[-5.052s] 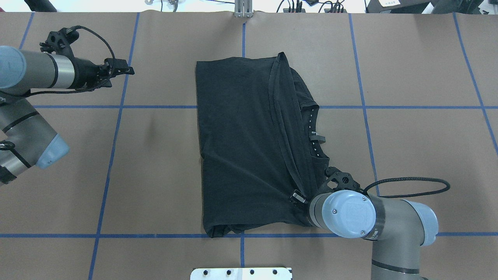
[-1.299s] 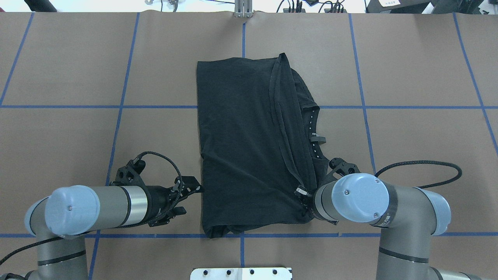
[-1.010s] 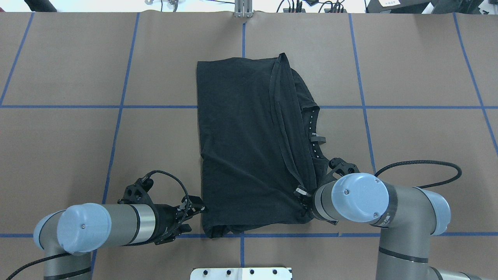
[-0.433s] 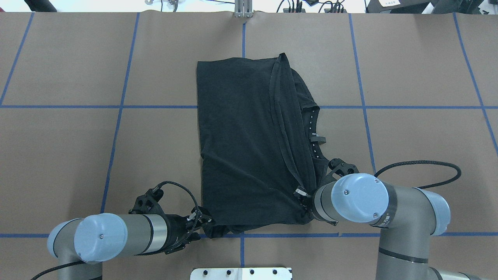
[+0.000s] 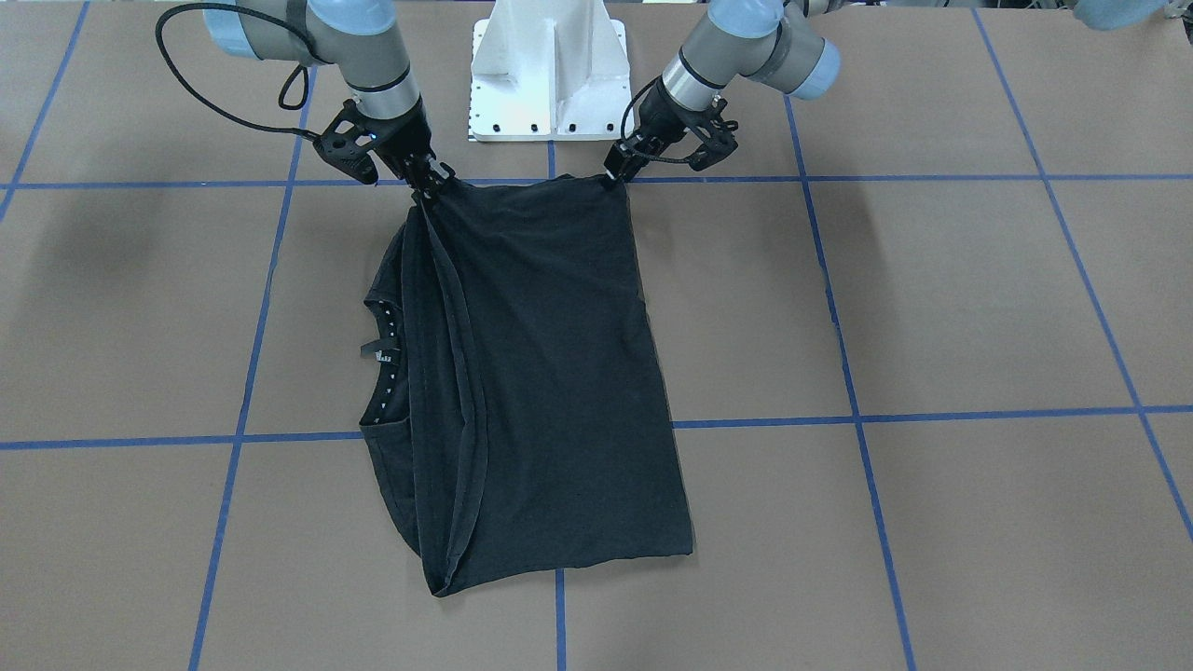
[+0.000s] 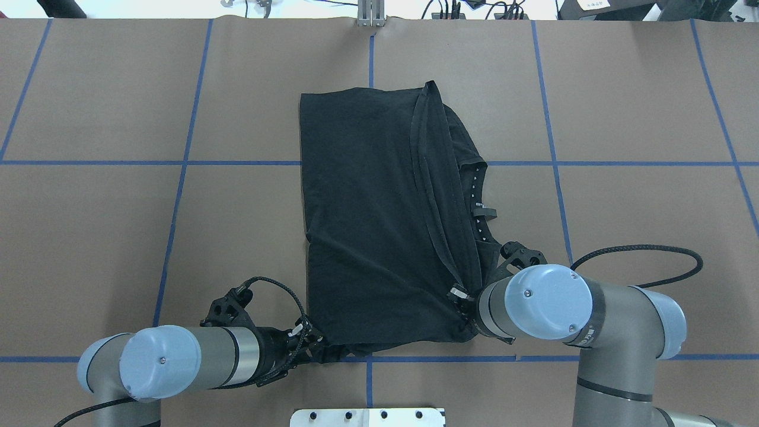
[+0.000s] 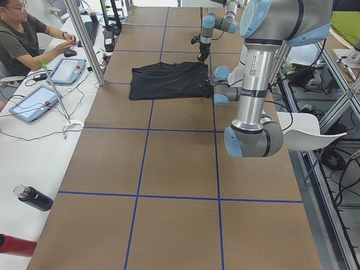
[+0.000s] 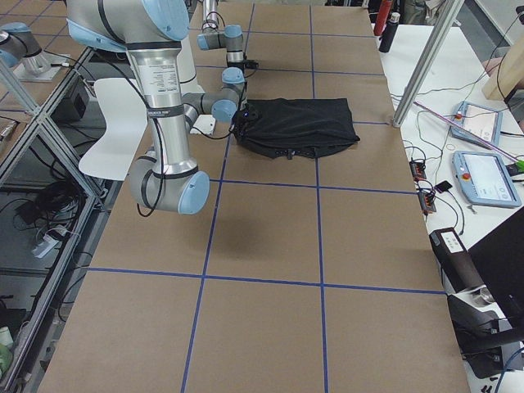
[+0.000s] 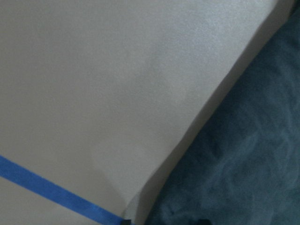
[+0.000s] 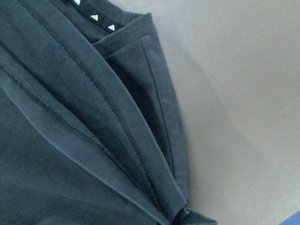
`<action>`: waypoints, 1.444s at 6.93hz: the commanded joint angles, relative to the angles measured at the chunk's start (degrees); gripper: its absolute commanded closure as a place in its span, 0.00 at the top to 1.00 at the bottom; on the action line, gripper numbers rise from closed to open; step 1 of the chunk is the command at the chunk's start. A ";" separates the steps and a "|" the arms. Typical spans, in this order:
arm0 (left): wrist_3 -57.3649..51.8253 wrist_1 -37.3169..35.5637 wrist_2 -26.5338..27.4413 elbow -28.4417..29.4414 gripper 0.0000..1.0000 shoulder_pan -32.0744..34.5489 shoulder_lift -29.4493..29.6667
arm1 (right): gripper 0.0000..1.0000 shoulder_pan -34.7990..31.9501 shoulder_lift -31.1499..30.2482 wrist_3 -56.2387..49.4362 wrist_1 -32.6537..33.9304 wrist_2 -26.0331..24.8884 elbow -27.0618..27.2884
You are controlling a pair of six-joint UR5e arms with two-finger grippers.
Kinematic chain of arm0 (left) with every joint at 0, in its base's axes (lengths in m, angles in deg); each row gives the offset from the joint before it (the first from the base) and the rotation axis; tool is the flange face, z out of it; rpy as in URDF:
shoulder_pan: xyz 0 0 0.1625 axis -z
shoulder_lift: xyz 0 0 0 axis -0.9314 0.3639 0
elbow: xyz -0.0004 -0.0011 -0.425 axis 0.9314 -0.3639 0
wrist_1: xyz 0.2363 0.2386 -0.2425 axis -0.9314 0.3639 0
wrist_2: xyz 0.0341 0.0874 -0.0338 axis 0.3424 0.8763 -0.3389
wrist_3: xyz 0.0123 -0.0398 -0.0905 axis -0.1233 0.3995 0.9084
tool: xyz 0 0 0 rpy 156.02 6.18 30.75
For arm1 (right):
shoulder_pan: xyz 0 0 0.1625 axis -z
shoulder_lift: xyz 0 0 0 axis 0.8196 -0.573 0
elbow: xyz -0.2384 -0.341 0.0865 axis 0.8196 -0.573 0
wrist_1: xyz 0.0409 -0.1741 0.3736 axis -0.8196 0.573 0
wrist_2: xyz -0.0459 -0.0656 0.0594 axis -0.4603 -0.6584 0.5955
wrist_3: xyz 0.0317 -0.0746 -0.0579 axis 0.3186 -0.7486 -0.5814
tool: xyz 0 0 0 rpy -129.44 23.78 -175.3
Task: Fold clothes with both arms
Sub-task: 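Grasp the shirt's near corners with both grippers, then lift the near edge with both grippers and fold it away from the robot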
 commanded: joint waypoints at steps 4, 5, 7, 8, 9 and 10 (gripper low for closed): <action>0.01 -0.02 0.00 -2.39 0.00 0.23 -0.56 | 0.00 0.00 0.18 0.00 -0.09 0.09 0.17; 0.10 -0.02 0.00 -5.54 0.00 0.41 -1.87 | 0.00 -0.26 0.00 0.00 -0.09 1.22 1.05; 2.89 -0.11 0.09 -13.62 0.00 -0.73 -6.17 | 0.00 -1.14 -1.39 0.00 -0.09 3.50 4.20; 6.22 -2.02 0.79 -18.35 0.00 -1.43 -7.41 | 0.00 -1.84 -4.02 0.00 -0.17 5.86 8.05; 8.51 -6.83 1.14 -23.27 0.00 -1.70 -7.07 | 0.00 -2.80 -5.26 0.00 -0.26 9.19 10.87; 8.54 -9.75 0.54 -27.59 0.00 -0.92 -6.72 | 0.00 -6.03 -4.58 0.09 -0.26 14.27 11.68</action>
